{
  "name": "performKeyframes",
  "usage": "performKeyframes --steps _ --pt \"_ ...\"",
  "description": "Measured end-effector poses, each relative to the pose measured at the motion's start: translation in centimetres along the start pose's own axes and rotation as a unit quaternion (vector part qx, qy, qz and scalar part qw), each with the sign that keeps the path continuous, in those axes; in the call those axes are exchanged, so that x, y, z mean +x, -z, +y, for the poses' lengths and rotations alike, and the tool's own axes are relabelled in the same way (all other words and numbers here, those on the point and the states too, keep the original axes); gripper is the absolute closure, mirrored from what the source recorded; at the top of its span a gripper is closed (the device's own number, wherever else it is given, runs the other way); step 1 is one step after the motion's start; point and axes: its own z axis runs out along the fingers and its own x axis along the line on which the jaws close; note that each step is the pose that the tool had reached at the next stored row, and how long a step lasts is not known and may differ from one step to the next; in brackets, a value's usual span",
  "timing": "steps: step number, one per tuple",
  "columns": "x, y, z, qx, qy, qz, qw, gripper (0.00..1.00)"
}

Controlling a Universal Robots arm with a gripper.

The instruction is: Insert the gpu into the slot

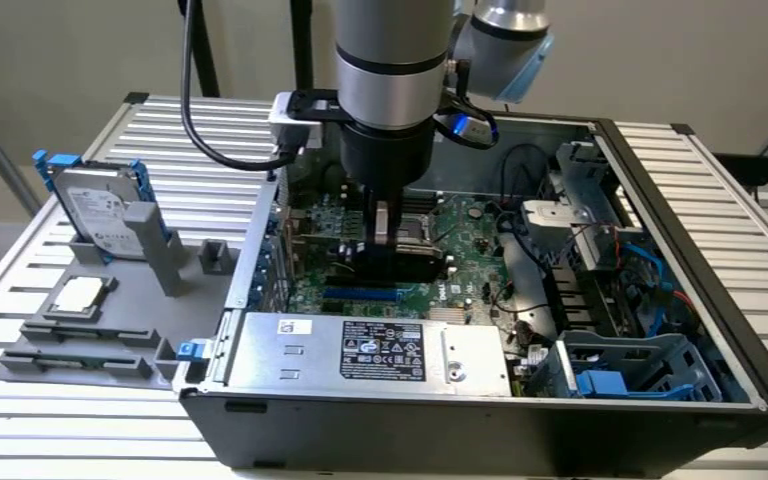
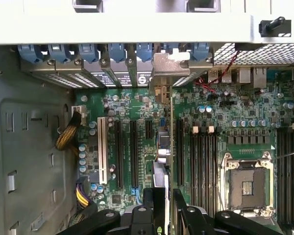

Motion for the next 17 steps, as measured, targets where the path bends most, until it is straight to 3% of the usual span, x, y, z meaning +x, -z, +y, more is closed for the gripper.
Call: performKeyframes --steps 17 --pt "-0.19 -0.39 0.33 0.0002 -0.005 0.0002 1.0 0.74"
